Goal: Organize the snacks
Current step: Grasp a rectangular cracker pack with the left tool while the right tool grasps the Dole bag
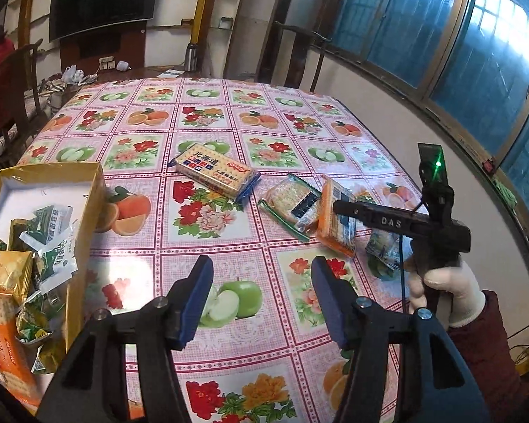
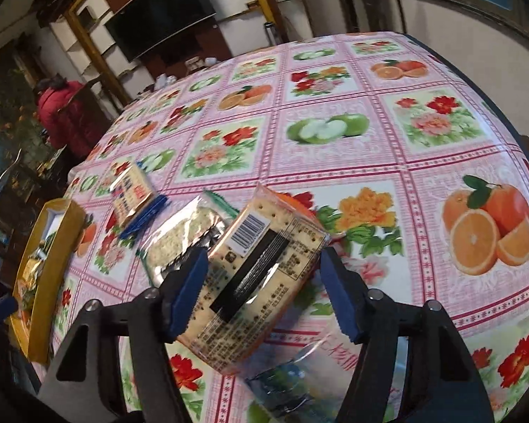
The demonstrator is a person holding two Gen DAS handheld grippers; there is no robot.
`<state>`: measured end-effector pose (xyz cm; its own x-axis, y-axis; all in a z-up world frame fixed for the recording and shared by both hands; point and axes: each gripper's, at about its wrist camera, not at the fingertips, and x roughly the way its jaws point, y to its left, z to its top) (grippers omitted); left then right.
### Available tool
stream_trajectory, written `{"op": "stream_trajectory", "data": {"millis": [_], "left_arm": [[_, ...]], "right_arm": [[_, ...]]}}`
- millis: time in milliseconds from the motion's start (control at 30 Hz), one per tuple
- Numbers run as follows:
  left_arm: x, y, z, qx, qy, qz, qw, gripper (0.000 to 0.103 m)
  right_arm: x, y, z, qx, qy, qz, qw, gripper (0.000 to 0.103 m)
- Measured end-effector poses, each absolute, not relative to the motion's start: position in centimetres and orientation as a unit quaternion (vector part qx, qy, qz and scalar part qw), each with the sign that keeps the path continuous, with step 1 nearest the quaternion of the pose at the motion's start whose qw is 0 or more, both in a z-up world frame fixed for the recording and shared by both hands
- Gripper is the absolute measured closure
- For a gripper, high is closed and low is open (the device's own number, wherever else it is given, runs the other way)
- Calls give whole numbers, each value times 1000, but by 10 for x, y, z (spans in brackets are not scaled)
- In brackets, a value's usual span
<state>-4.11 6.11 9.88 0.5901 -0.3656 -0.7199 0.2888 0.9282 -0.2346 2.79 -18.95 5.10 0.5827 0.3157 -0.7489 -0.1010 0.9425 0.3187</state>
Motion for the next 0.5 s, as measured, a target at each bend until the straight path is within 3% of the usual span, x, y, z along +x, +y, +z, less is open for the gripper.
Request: {"op": "stream_trajectory", "data": {"millis": [100, 200, 267, 333, 500], "left_arm": [[-37, 57, 90, -43, 420, -184, 888, 45], [-35, 43, 83, -23, 423, -187, 887, 44], [-29, 31, 76, 1, 427, -186, 885, 33], [-21, 21, 69, 23, 427, -182, 885, 33], [-3, -19, 42, 152, 430, -188, 870, 31]], "right_arm": [[15, -157, 50, 89, 449, 203, 866, 43], [3, -146, 59, 128, 444, 294, 837, 46], [-5, -166, 76, 161, 419, 276, 850, 41], [-14, -187, 86, 153, 403, 202, 879, 24], [-34, -225, 77, 153, 420, 89, 890, 22]]}}
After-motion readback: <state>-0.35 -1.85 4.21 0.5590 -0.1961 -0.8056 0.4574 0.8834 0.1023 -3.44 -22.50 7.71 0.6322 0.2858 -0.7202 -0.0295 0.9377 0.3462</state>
